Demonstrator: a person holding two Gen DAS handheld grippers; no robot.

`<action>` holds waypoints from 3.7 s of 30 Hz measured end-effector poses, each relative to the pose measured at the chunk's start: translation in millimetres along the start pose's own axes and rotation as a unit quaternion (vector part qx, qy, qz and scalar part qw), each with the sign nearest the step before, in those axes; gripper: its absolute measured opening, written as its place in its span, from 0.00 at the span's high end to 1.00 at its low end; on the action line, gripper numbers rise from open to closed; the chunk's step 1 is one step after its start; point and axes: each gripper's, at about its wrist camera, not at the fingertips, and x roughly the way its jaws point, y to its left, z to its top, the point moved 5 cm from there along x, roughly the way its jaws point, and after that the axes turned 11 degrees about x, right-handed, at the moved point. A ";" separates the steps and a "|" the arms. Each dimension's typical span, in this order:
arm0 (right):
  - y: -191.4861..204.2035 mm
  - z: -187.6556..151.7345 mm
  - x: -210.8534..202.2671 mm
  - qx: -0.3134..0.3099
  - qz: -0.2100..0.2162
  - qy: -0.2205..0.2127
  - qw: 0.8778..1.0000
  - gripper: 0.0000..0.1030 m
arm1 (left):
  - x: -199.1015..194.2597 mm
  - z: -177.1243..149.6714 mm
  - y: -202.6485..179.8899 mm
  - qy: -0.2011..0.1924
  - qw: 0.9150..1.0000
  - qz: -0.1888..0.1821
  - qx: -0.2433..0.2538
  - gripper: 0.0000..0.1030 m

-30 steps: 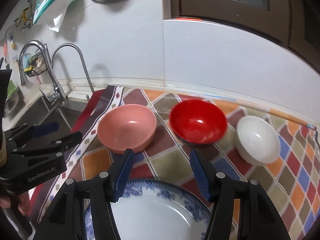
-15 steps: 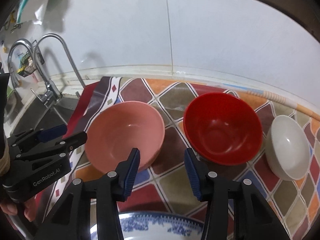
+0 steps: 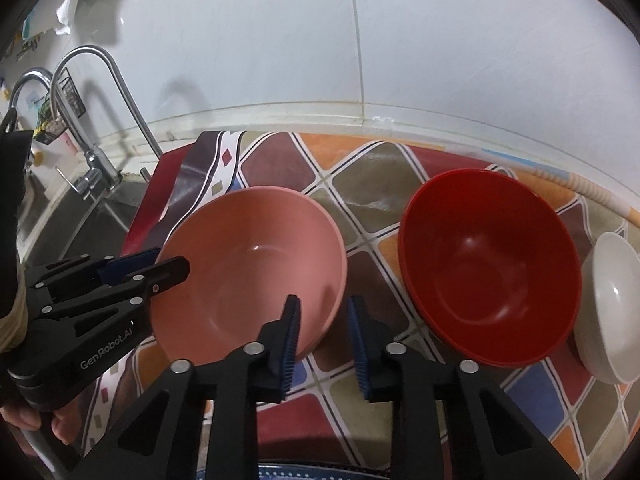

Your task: Organize plates and bowls

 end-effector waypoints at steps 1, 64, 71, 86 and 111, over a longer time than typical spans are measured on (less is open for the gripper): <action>-0.1 0.2 0.7 0.001 0.001 0.001 1.000 0.79 | 0.0 0.2 -0.5 -0.001 1.000 0.002 -0.001 0.88; -232.6 -137.5 -225.7 0.166 -0.130 -0.059 0.976 0.82 | -109.9 -64.8 -328.3 -0.008 0.970 -0.196 0.147 0.87; -265.0 -155.5 -228.1 0.190 -0.145 -0.044 0.970 0.82 | -99.1 -71.7 -362.6 0.014 0.965 -0.205 0.163 0.87; -308.6 -181.7 -223.1 0.223 -0.143 -0.014 0.964 0.82 | -91.2 -80.9 -391.2 0.035 0.963 -0.200 0.178 0.86; -302.8 -161.9 -240.7 0.219 -0.161 -0.076 0.959 0.57 | -113.0 -49.8 -349.0 -0.023 0.973 -0.168 0.154 0.39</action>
